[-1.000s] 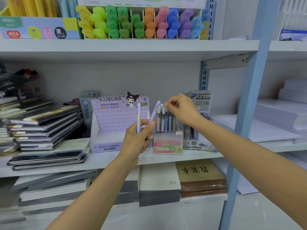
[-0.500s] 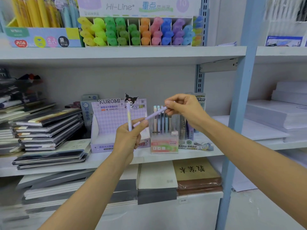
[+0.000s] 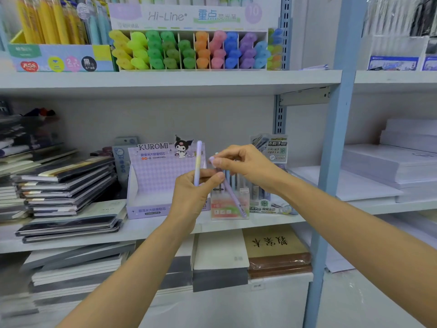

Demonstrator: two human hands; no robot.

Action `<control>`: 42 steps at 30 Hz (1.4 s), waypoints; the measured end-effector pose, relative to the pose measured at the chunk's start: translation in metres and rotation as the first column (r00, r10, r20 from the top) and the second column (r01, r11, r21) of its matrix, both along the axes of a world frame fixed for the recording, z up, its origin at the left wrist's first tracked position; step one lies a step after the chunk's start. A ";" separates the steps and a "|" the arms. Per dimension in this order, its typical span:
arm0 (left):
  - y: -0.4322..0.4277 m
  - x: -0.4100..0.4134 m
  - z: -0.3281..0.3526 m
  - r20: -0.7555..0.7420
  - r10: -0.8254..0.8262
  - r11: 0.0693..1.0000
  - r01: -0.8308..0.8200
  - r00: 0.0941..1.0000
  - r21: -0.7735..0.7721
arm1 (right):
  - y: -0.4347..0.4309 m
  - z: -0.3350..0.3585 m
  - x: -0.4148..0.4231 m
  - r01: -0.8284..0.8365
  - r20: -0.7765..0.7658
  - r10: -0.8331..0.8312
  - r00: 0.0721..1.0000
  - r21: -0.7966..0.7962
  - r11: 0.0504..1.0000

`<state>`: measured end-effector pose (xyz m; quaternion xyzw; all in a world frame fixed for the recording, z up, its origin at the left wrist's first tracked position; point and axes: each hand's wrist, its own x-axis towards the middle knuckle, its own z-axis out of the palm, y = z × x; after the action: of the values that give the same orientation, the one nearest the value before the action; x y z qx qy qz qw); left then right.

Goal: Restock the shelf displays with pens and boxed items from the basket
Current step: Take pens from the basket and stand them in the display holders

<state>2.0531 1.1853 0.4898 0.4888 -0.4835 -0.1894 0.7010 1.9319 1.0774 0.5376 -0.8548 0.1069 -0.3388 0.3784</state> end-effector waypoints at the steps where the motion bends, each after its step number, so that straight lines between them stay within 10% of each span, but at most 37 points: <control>1: 0.000 -0.001 0.000 0.019 -0.004 1.000 0.004 1.000 0.003 | 0.000 0.001 0.000 0.002 -0.013 -0.002 1.000 -0.019 1.000; 10: -0.002 0.014 -0.001 -0.160 -0.064 0.992 0.080 0.985 0.098 | -0.028 0.019 -0.014 0.260 0.433 -0.276 0.858 0.097 0.961; 28: -0.022 0.026 -0.024 -0.043 -0.059 0.988 0.065 0.997 0.140 | -0.057 -0.015 0.012 0.358 0.068 -0.351 0.934 -0.194 0.913; 37: -0.019 0.026 -0.024 -0.013 -0.080 0.988 0.081 0.997 0.134 | -0.060 -0.026 0.026 0.544 0.135 -0.539 0.832 -0.394 0.741; 42: -0.017 0.025 -0.023 0.003 -0.052 0.991 0.051 0.999 0.127 | -0.053 -0.019 0.019 0.523 0.127 -0.508 0.852 -0.260 0.812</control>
<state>2.0782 1.1686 0.4665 0.5202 -0.4852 -0.2360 0.6620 1.9512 1.0246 0.5190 -0.8300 0.2749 -0.4622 0.1478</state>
